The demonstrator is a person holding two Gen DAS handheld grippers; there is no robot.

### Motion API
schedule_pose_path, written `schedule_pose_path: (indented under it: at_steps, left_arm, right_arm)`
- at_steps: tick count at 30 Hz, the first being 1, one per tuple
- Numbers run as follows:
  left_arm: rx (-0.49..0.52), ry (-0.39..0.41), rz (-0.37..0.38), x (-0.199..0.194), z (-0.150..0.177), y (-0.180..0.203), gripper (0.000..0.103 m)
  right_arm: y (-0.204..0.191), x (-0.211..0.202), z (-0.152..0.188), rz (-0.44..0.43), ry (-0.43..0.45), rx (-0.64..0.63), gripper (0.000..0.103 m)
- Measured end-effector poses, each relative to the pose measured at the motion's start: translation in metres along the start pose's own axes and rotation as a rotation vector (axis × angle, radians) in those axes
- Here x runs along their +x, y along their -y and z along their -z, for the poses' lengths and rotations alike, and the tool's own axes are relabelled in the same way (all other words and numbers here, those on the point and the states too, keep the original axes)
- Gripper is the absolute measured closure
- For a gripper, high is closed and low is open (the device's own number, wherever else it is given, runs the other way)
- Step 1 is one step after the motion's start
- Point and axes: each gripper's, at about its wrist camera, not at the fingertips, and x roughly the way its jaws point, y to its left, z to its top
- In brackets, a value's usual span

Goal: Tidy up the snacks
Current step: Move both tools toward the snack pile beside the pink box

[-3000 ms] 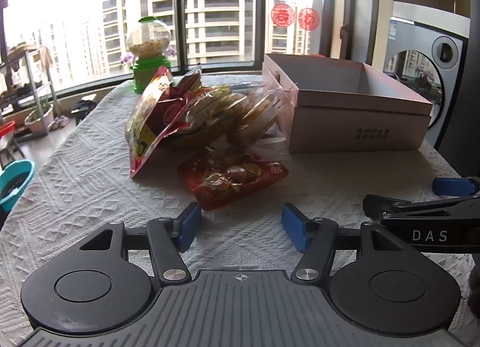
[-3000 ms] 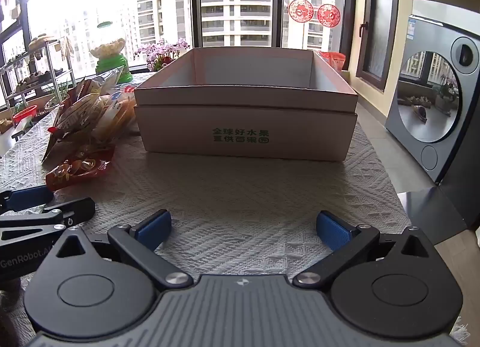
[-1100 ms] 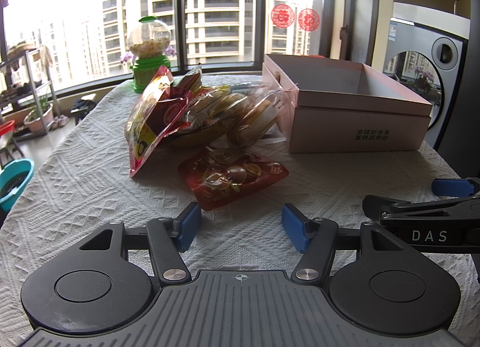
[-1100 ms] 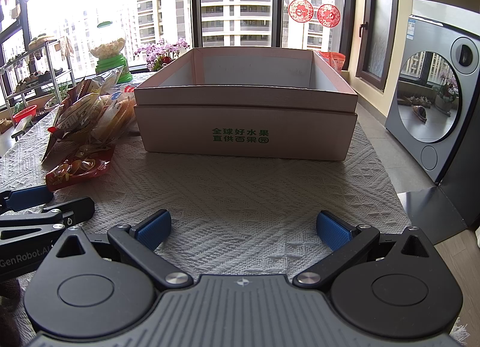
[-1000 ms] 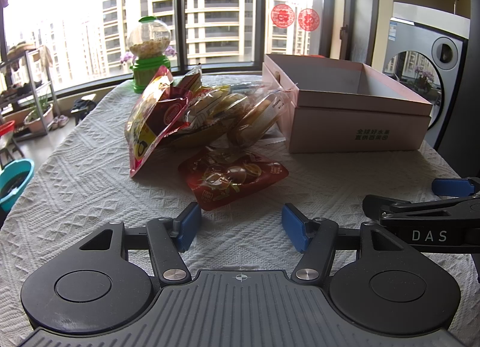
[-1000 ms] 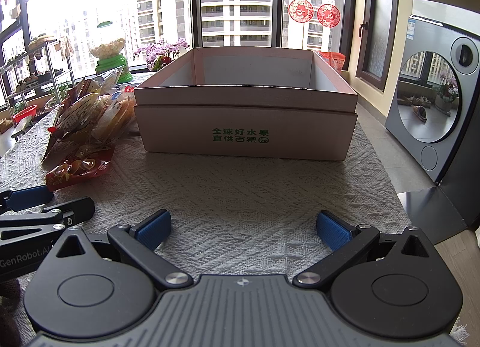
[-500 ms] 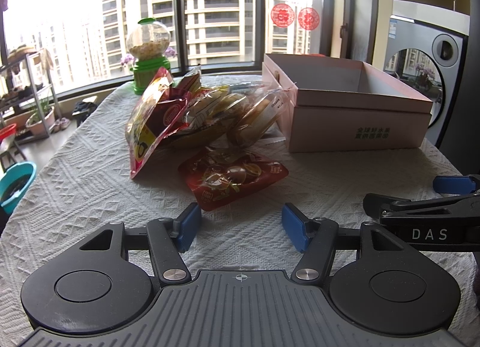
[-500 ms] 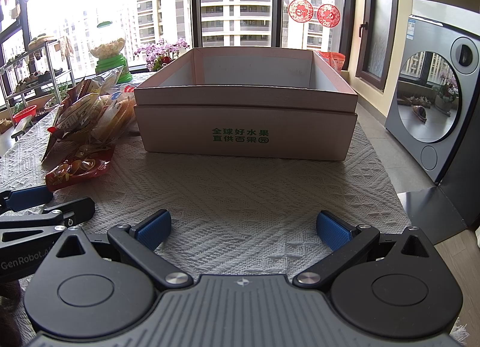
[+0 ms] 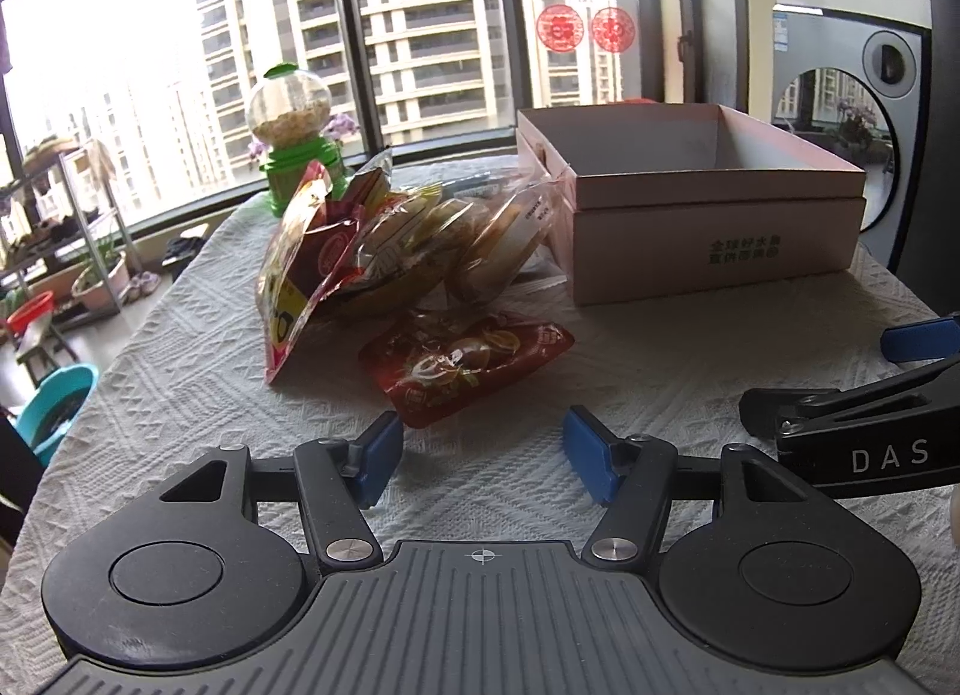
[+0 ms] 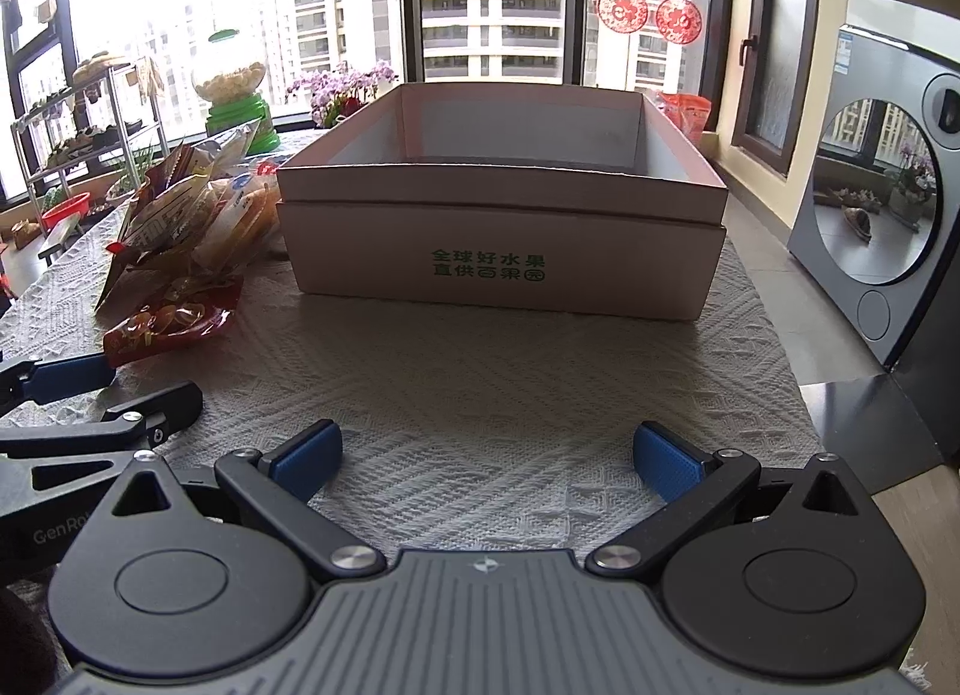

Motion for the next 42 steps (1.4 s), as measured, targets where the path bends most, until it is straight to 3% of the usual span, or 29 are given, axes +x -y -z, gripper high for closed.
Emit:
schedule_pose_path:
  at_steps: [5, 12, 14, 15, 16, 18, 23, 27, 30, 37, 42]
  left_arm:
    - [-0.014, -0.004, -0.006, 0.005, -0.003, 0.002, 0.036]
    - [-0.071, -0.027, -0.001, 0.009, -0.007, 0.000, 0.037]
    - [-0.091, -0.052, -0.009, 0.010, -0.013, 0.003, 0.043]
    - [-0.089, -0.064, -0.006, 0.008, -0.015, 0.005, 0.053]
    - [-0.078, -0.078, 0.004, 0.006, -0.017, 0.008, 0.066]
    - [-0.055, -0.100, 0.037, -0.003, -0.018, 0.015, 0.075]
    - [-0.002, -0.178, 0.131, -0.030, -0.020, 0.037, 0.075]
    - [0.002, -0.233, 0.215, -0.047, -0.021, 0.046, 0.075]
    - [0.028, -0.231, 0.237, -0.051, -0.024, 0.048, 0.075]
    - [-0.086, -0.258, 0.416, -0.048, -0.038, -0.001, 0.075]
    - [-0.228, -0.305, 0.439, -0.020, -0.045, -0.061, 0.074]
  right_arm:
    - [0.002, -0.004, -0.003, -0.009, -0.062, -0.017, 0.000]
    - [0.000, -0.005, -0.002, -0.003, -0.068, -0.019, 0.000]
    - [0.001, -0.005, -0.002, -0.010, -0.074, -0.026, 0.000]
    - [0.002, -0.006, -0.003, -0.012, -0.082, -0.026, 0.000]
    - [0.003, -0.009, -0.003, -0.008, -0.088, -0.026, 0.001]
    - [0.007, -0.015, -0.002, 0.016, -0.084, -0.026, 0.004]
    - [0.025, -0.030, 0.003, 0.105, -0.117, -0.024, 0.005]
    - [0.041, -0.046, 0.008, 0.082, -0.186, -0.001, 0.006]
    - [0.048, -0.062, 0.010, 0.083, -0.167, -0.008, 0.006]
    - [0.049, -0.071, -0.001, 0.084, -0.129, 0.030, 0.006]
    - [0.023, -0.067, -0.011, 0.010, -0.082, -0.029, 0.006]
